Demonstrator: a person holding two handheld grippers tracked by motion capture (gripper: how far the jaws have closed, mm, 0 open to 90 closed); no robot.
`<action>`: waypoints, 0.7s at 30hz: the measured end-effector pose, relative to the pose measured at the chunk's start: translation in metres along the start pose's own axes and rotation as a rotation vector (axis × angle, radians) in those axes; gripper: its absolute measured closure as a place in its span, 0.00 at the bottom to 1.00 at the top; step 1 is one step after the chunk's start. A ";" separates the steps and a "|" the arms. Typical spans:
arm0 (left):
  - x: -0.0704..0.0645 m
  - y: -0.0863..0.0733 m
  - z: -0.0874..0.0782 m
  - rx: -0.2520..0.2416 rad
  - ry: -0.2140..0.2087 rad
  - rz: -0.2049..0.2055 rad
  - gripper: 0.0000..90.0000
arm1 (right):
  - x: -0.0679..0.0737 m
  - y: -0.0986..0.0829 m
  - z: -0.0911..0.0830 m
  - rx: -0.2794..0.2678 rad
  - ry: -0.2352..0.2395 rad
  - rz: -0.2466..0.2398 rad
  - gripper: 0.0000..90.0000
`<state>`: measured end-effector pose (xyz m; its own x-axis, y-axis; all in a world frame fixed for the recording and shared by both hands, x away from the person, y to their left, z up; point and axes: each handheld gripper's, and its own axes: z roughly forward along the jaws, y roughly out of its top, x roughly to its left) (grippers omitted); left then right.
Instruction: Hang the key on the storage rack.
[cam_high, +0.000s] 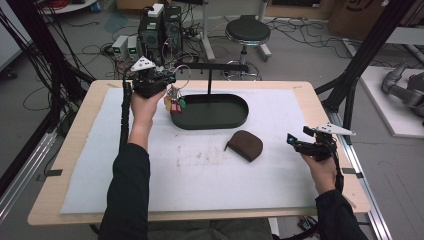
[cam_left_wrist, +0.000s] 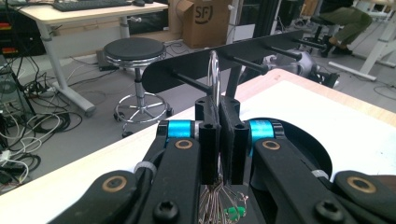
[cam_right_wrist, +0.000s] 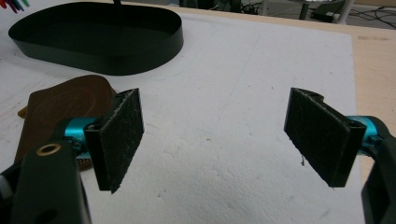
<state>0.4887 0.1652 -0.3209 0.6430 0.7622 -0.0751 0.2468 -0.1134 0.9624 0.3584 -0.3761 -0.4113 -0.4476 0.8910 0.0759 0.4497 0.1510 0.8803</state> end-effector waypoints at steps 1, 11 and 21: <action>0.001 -0.001 0.000 0.005 0.002 0.002 0.96 | 0.000 0.000 0.000 0.000 0.000 0.000 0.22; 0.004 -0.007 0.005 0.011 0.027 -0.020 0.96 | 0.000 0.000 0.000 0.001 -0.002 0.007 0.22; 0.007 -0.011 0.005 0.000 0.047 -0.052 0.96 | -0.001 0.000 0.000 0.002 -0.001 0.008 0.22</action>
<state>0.4939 0.1685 -0.3337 0.5947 0.7959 -0.1132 0.2796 -0.0728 0.9573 0.3586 -0.3766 -0.4119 -0.4438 0.8923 0.0823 0.4549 0.1452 0.8786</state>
